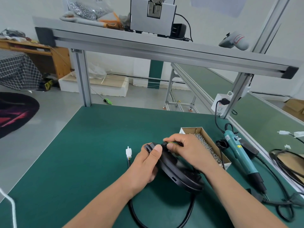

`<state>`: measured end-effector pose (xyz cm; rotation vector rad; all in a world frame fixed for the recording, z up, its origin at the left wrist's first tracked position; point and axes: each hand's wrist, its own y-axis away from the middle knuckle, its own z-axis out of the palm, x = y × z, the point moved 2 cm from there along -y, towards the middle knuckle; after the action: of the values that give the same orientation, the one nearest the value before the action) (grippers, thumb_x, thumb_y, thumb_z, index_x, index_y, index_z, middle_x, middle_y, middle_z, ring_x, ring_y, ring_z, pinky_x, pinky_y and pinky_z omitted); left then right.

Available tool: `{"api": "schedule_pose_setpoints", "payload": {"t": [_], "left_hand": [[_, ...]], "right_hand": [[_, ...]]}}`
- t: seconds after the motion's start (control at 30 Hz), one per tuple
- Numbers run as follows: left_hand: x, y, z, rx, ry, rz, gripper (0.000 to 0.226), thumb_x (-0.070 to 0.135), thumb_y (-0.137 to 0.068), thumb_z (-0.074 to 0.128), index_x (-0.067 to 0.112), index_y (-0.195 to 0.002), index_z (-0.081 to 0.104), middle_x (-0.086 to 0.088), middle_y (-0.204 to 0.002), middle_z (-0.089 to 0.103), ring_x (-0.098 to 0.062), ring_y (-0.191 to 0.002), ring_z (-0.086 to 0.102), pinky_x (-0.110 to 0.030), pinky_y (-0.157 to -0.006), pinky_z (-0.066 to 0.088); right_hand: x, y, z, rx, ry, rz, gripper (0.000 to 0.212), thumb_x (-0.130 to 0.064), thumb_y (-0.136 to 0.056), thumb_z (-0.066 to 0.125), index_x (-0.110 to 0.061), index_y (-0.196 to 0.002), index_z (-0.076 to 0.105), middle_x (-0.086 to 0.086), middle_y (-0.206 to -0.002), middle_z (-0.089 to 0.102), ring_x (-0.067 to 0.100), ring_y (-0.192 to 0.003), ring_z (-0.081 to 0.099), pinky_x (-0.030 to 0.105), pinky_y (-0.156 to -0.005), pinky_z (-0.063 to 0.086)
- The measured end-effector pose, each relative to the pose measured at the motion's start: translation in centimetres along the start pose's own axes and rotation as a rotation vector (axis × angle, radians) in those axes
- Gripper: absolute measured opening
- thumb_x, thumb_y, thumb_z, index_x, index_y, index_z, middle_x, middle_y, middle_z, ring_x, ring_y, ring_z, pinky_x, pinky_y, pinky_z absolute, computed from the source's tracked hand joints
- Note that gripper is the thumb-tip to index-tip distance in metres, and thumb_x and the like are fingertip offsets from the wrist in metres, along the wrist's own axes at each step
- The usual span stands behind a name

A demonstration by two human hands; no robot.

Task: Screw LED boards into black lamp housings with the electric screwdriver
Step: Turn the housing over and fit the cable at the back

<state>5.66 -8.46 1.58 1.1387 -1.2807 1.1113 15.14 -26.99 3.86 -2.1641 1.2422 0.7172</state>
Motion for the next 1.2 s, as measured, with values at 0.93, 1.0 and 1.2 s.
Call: {"api": "schedule_pose_setpoints", "payload": {"t": [0.93,1.0,1.2], "left_hand": [[-0.8,-1.5,0.6,0.364,-0.142,-0.034,0.061,0.095,-0.075,0.049,0.037,-0.089,0.061,0.021,-0.081,0.069,0.006,-0.074,0.061,-0.027,-0.071,0.044],[-0.6,-1.5,0.6,0.392,-0.153,-0.029,0.064,0.094,-0.075,0.049,0.032,-0.087,0.061,0.02,-0.074,0.066,0.003,-0.069,0.058,-0.028,-0.07,0.044],[0.0,-1.7,-0.5,0.48,0.008,0.036,0.054,0.083,-0.082,0.056,0.03,-0.074,0.053,0.013,-0.058,0.039,-0.014,-0.052,0.034,-0.035,-0.059,0.034]], "right_hand": [[-7.3,12.7,-1.3,-0.186,0.418,-0.717,0.007,-0.035,-0.104,0.063,-0.029,-0.102,0.067,-0.014,-0.097,0.059,0.012,-0.089,0.062,0.02,-0.074,0.046],[-5.8,14.1,0.7,-0.244,0.516,-0.755,0.022,-0.051,-0.102,0.053,-0.033,-0.103,0.066,-0.019,-0.093,0.06,0.008,-0.099,0.065,0.007,-0.072,0.041],[-4.7,14.0,0.0,-0.262,0.611,-0.563,0.019,-0.045,-0.1,0.068,-0.032,-0.086,0.067,-0.012,-0.085,0.056,0.004,-0.076,0.054,0.02,-0.062,0.045]]}}
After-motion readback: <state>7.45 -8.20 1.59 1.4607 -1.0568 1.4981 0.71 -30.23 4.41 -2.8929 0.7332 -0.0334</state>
